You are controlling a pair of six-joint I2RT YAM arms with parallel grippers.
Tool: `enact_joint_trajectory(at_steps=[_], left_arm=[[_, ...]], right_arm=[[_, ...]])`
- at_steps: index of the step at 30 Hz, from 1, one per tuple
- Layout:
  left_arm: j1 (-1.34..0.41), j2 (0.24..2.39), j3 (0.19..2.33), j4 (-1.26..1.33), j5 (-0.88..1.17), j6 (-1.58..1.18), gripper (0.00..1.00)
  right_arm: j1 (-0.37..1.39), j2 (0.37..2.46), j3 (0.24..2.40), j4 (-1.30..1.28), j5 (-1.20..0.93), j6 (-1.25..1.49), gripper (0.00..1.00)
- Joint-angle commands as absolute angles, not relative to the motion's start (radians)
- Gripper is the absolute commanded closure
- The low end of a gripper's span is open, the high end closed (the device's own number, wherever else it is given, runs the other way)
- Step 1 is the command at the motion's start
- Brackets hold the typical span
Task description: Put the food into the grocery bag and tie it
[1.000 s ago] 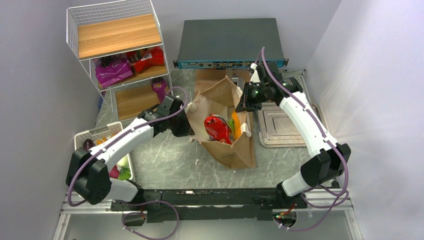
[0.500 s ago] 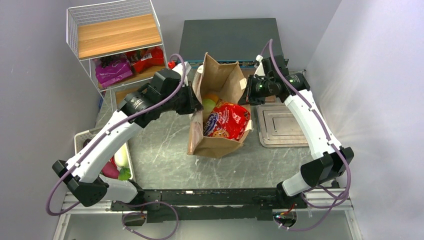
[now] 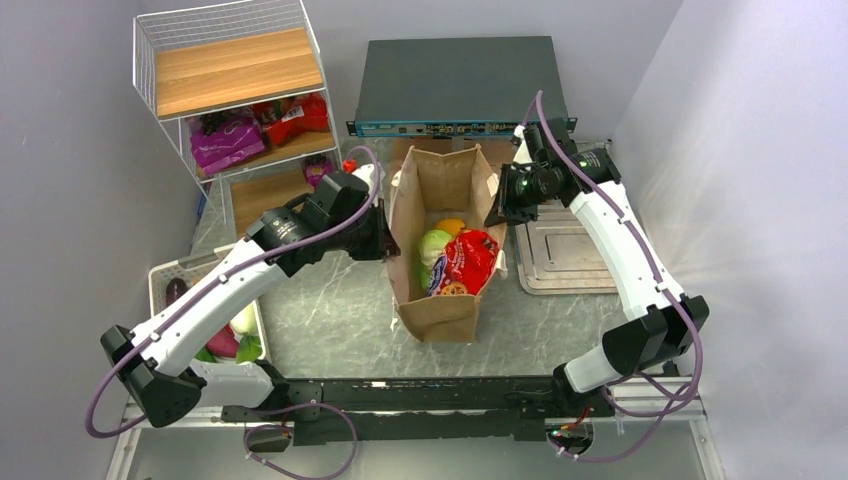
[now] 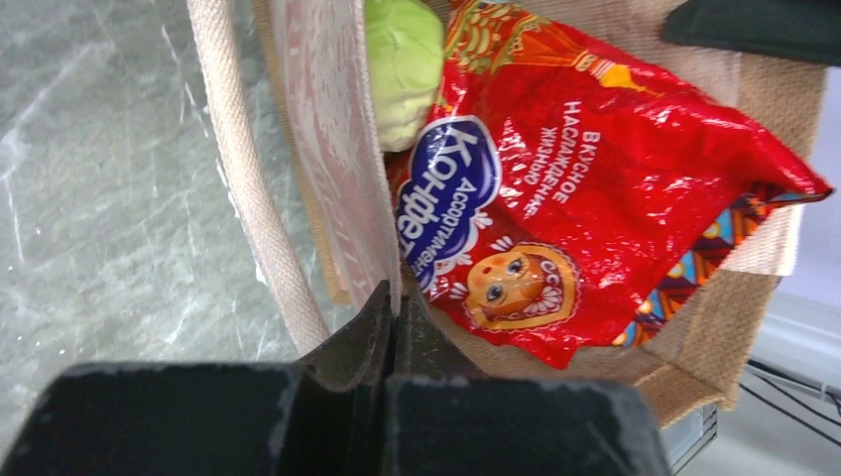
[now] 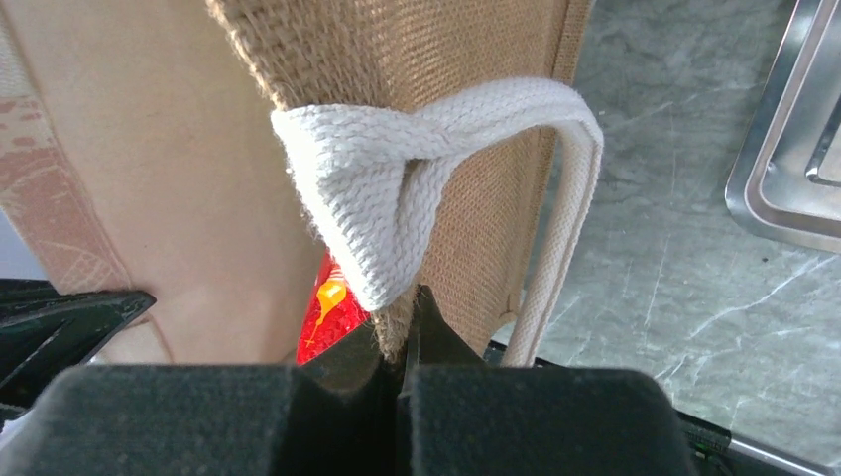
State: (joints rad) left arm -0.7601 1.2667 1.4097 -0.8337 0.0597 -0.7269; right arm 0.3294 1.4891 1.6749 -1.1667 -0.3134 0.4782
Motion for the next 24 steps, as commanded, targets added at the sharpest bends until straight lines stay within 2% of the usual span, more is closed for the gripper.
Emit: enact_joint_trajectory(at_steps=[1,2,4,5,7,8,10,12,14,19,24], left_arm=[[-0.761,1.205,1.384,-0.795,0.091,-0.734,1.00],[-0.759,1.204,1.375,-0.795,0.085,-0.728,1.00],[-0.759,1.200,1.353,-0.790,0.077,-0.725,0.87],[-0.758,1.198,1.342,-0.785,0.073,-0.720,0.77],[-0.757,1.193,1.325,-0.792,0.047,-0.717,0.45],[-0.757,1.188,1.321,-0.800,0.030,-0.716,0.33],[-0.748,1.174,1.320,-0.815,0.004,-0.699,0.18],[-0.731,1.158,1.328,-0.828,-0.013,-0.679,0.08],[-0.706,1.142,1.337,-0.845,-0.039,-0.647,0.04],[-0.586,1.111,1.313,-0.870,-0.038,-0.575,0.05],[-0.507,1.034,1.188,-0.747,-0.189,-0.533,0.05]], right_arm=[[0.318,1.426,1.708,-1.092,-0.315,0.488,1.00],[0.318,1.429,1.712,-1.092,-0.316,0.488,1.00],[0.319,1.436,1.718,-1.093,-0.319,0.487,1.00],[0.318,1.437,1.717,-1.093,-0.320,0.488,1.00],[0.319,1.438,1.707,-1.090,-0.322,0.488,1.00],[0.319,1.436,1.701,-1.088,-0.322,0.487,1.00],[0.318,1.435,1.690,-1.085,-0.324,0.486,1.00],[0.318,1.434,1.683,-1.083,-0.325,0.487,1.00],[0.319,1.437,1.680,-1.079,-0.326,0.490,1.00],[0.318,1.447,1.681,-1.069,-0.334,0.495,1.00],[0.320,1.447,1.670,-1.064,-0.333,0.500,1.00]])
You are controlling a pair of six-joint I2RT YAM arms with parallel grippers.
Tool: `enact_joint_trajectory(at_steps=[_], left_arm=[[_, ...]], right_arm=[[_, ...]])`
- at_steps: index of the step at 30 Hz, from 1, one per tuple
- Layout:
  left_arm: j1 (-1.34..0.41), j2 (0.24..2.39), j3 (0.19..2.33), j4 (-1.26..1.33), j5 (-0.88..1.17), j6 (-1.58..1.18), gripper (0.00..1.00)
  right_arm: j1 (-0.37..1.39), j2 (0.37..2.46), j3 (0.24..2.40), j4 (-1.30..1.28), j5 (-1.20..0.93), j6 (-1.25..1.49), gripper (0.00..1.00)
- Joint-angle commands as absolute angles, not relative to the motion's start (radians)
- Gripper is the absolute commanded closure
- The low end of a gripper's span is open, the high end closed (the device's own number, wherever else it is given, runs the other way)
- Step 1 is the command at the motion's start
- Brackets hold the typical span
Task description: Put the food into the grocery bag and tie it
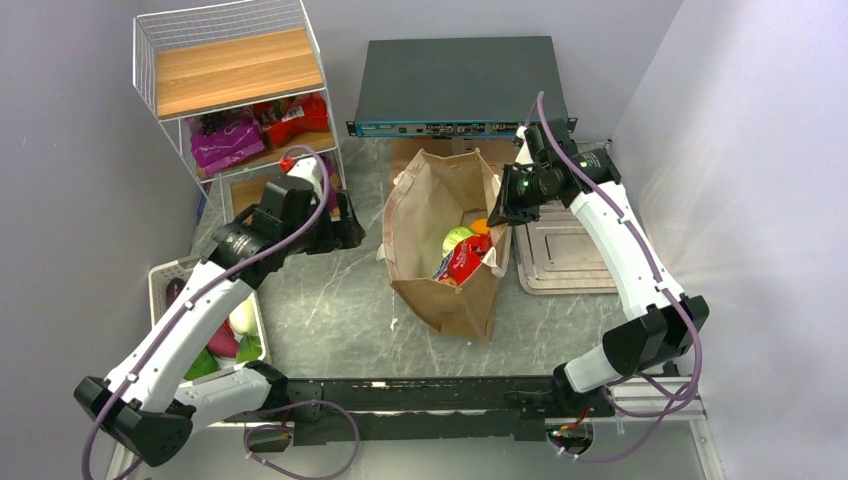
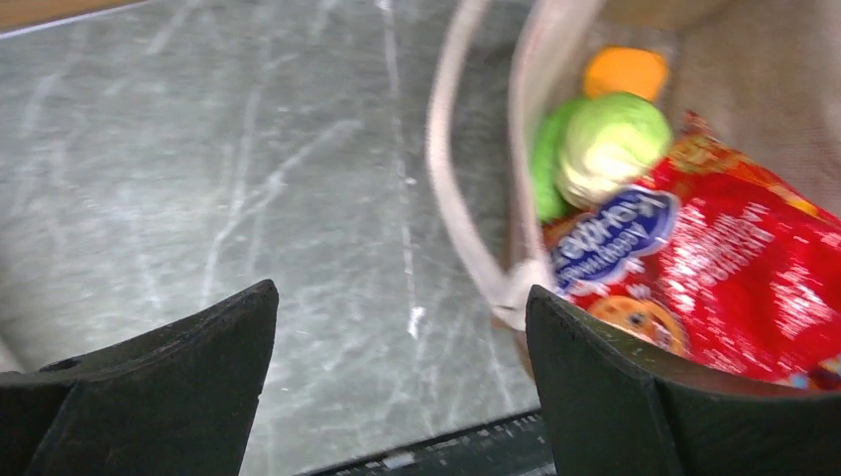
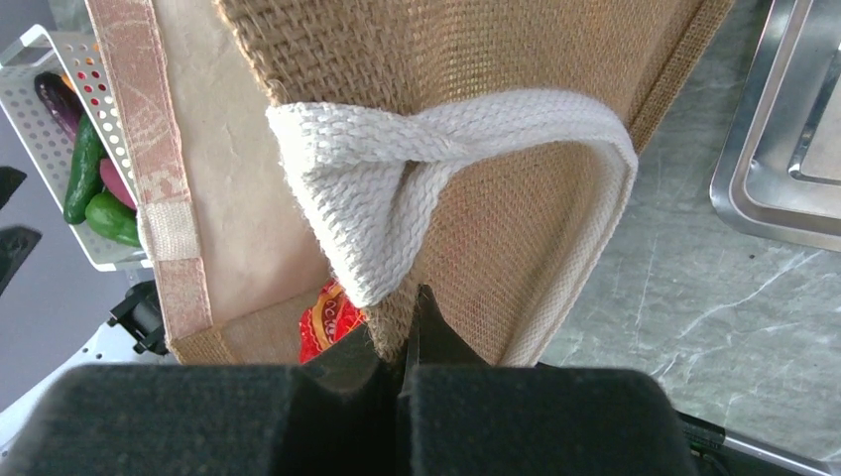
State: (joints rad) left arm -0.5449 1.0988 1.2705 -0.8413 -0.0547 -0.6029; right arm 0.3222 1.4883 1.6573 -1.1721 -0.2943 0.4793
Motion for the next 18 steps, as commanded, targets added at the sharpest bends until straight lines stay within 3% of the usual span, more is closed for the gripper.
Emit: enact_joint_trajectory(at_steps=[1,8,18], left_arm=[[-0.506,1.016,1.154,-0.697,-0.232,-0.517,0.05],[-0.474,0.963,0.982,-0.441,-0.403,-0.386,0.05],[-0.326,1.087,0.851,-0.125,-0.252,-0.204,0.06]], right_arm=[[0.320,1.445,1.668,-1.062,-0.333,0.501,1.00],[0.319,1.459,1.674,-1.068,-0.326,0.498,1.00],[0.320,1.508,1.724,-1.097,-0.309,0.486,1.00]])
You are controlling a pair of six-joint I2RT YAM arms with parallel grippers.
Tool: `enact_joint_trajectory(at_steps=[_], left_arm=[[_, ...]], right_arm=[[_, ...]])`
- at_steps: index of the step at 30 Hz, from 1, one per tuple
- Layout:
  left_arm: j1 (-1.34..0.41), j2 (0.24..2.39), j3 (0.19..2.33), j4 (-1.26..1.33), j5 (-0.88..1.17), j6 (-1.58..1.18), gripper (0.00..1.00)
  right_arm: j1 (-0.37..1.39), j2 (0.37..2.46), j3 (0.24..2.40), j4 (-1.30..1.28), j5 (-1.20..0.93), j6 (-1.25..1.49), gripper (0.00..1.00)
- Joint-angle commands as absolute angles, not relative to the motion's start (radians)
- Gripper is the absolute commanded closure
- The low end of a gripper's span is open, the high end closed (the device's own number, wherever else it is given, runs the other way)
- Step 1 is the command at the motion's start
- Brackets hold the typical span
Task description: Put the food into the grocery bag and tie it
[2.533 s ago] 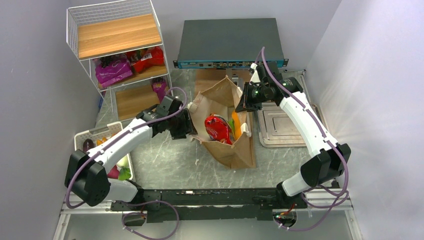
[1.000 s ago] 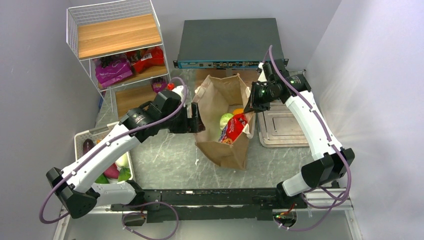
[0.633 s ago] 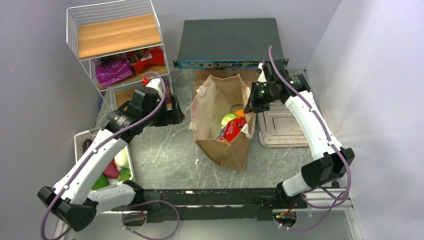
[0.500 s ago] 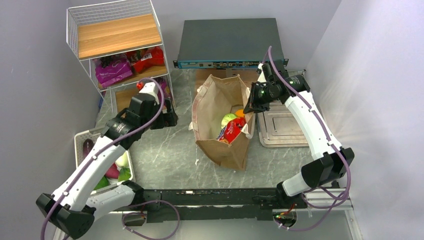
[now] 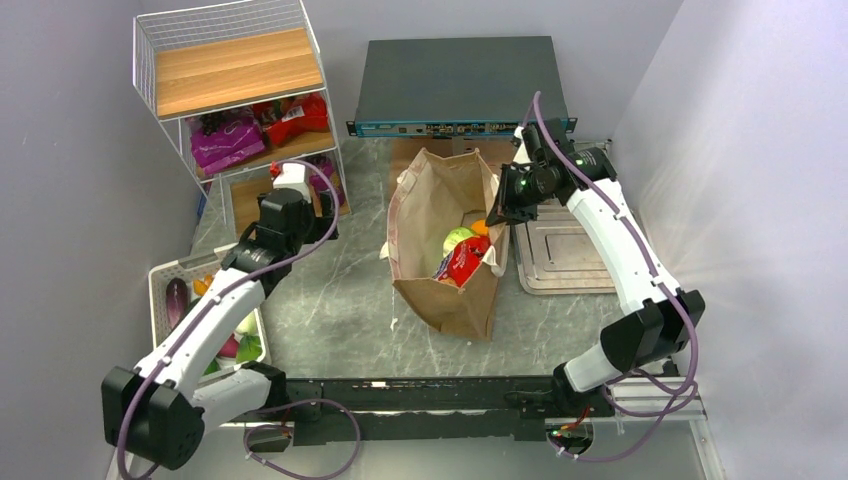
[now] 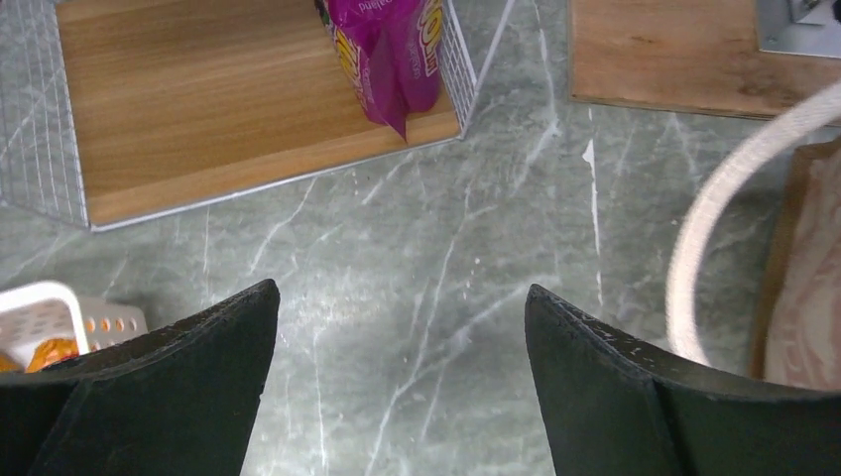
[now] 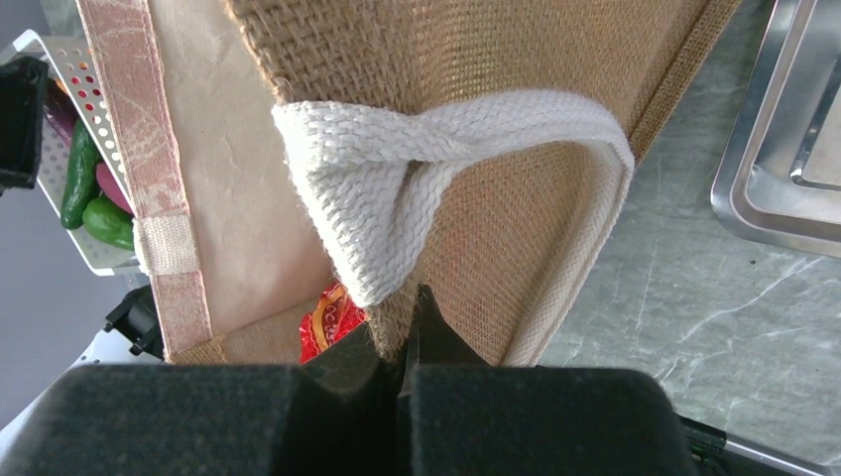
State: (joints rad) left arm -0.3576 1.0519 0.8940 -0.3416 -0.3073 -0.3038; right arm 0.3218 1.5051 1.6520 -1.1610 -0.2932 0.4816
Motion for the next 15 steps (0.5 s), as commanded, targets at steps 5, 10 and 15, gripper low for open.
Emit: enact_joint_trajectory(at_steps=[5,10,15], left_arm=[[-0.283,1.153,0.759,0.148,-0.180,-0.157,0.08],[-0.256,1.265,0.750,0.282,-0.158,-0.150,0.09],[-0.248,1.347,0.779,0.381,-0.152,-0.120,0.12]], right_arm=[[0.318,1.550,1.757,-1.117,-0.313,0.483,1.00],[0.319,1.602,1.810,-1.140,-0.316,0.479,1.00],[0.317,1.645,1.859,-1.157,-0.316,0.475,1.00]])
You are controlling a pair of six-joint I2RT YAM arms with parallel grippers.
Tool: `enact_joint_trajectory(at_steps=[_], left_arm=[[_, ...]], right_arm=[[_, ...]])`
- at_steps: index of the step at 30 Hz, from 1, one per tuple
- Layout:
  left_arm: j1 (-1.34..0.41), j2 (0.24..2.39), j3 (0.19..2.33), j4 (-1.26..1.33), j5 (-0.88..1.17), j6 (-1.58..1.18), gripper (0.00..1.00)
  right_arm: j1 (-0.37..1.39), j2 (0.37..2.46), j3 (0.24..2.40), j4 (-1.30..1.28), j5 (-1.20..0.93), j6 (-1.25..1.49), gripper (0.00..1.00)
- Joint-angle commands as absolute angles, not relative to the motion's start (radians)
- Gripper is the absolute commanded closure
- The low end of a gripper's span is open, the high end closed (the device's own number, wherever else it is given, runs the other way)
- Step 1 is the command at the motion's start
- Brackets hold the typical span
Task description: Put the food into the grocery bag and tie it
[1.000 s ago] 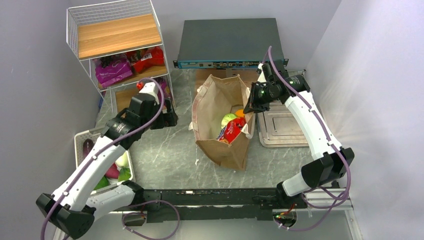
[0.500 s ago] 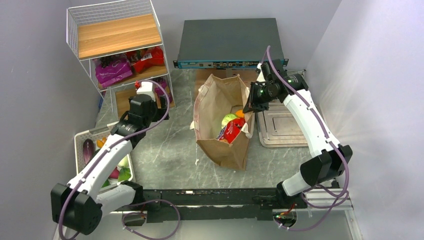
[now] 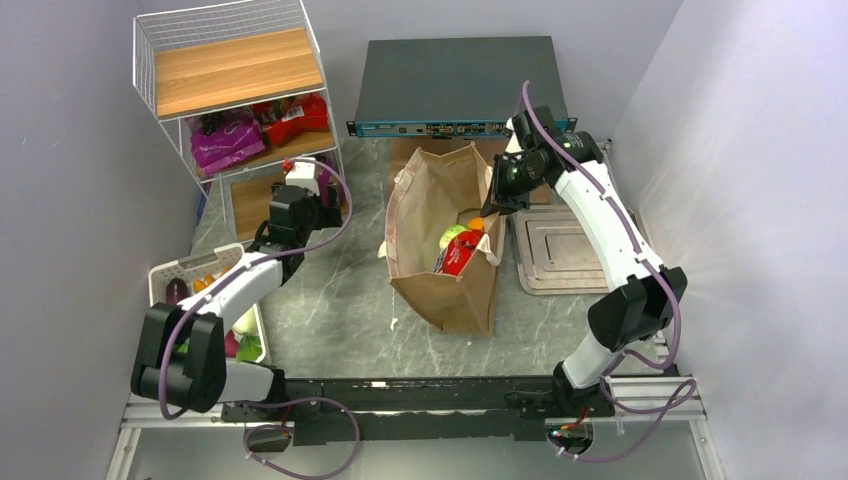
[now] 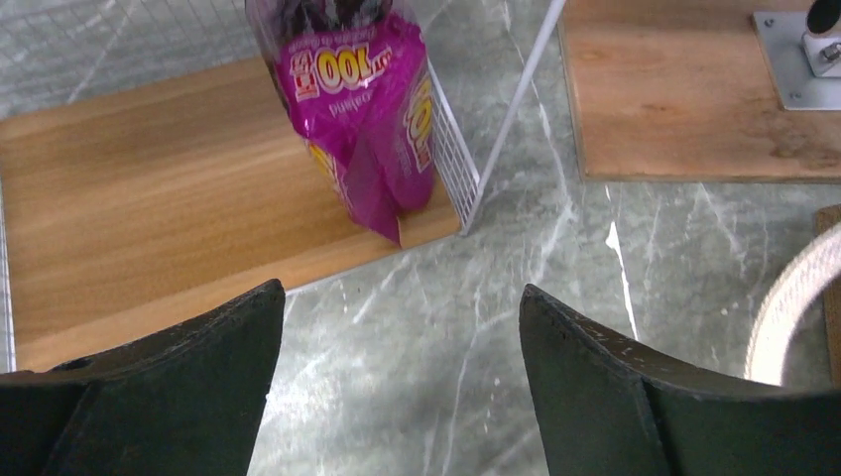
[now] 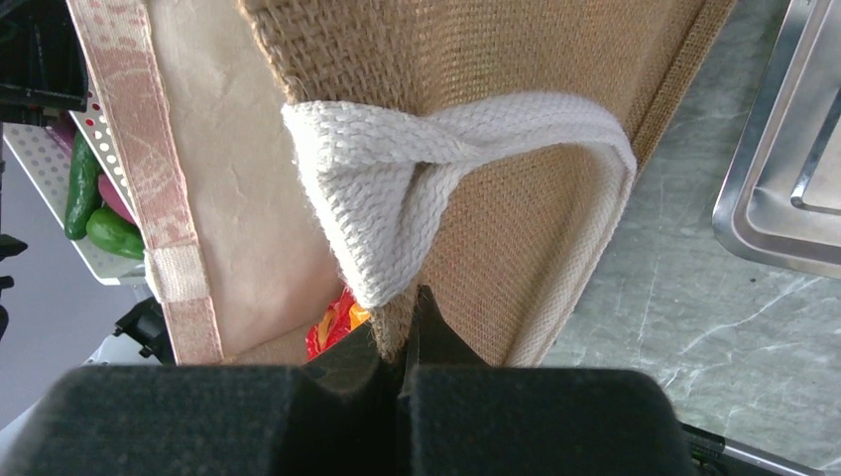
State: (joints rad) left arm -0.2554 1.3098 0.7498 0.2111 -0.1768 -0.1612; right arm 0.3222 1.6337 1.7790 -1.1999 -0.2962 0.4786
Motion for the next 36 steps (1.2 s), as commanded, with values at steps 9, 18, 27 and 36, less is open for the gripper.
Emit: enact_joint_trajectory(at_steps=[9,18,27,36], left_arm=[[-0.216,1.461,0.836,0.427,-0.169,-0.099,0.23],[-0.185,1.543,0.834,0.538,-0.114,-0.119,0.28],[-0.183,1.615,0.862,0.588,-0.115,-0.143,0.38],[-0.180,1.654,0.879,0.632,-0.106,-0.156,0.59]], right_arm=[[0.307,1.701,1.914,-1.187,-0.317,0.467,1.00],[0.293,1.714,1.910,-1.193,-0.325,0.463,1.00],[0.281,1.726,1.937,-1.219,-0.316,0.459,1.00],[0.275,1.724,1.952,-1.238,-0.304,0.457,1.00]])
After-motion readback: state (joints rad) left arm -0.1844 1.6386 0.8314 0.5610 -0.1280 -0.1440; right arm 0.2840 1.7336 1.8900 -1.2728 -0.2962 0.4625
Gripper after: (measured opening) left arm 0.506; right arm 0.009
